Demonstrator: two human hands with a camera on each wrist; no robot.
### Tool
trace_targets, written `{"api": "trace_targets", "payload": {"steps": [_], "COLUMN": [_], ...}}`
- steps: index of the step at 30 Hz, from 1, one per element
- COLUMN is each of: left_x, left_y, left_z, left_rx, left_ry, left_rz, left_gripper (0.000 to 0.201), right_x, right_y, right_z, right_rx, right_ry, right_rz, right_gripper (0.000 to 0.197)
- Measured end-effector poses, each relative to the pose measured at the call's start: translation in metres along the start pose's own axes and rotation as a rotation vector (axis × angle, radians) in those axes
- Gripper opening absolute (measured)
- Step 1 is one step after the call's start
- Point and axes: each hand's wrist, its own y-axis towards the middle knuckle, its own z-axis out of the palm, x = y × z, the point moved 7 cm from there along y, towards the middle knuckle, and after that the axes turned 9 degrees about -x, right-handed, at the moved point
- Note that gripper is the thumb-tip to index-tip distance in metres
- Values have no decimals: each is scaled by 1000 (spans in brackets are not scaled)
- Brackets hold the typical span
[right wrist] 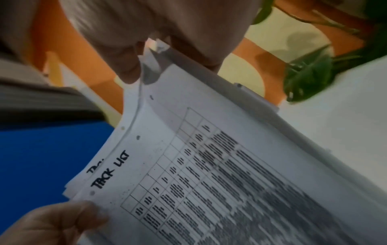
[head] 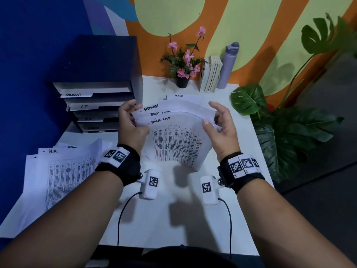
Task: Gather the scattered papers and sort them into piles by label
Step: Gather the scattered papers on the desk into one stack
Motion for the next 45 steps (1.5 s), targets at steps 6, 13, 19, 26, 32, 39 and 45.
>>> {"api": "trace_targets", "payload": {"steps": [6, 13, 19, 26, 32, 39, 45], "left_x": [27, 43, 37, 54, 23, 8, 51], "left_y": [11, 22, 27, 16, 7, 33, 47], "left_z": [-9, 0, 23, 25, -6, -126, -235], "left_rx": [-4, 103, 166, 260, 99, -215, -322], "left_ry": [-4, -50, -8, 477, 409, 654, 884], "left_rz": [-154, -253, -200, -117, -107, -95, -323], "left_gripper": [70, 90, 71, 19, 17, 30, 34], "right_x": [28, 8, 6, -25, -30, -87, -171], "right_y": [9, -3, -14, -9, 21, 35, 39], "right_z": [15, -6, -7, -12, -14, 35, 30], "right_rx": [76, 125, 114, 99, -100, -4, 111], "right_ry": [-525, -534, -381, -463, -82, -299, -738], "right_rz": [-520, -410, -459, -277, -11, 140, 331], "right_gripper": [34, 52, 56, 74, 66, 25, 42]}}
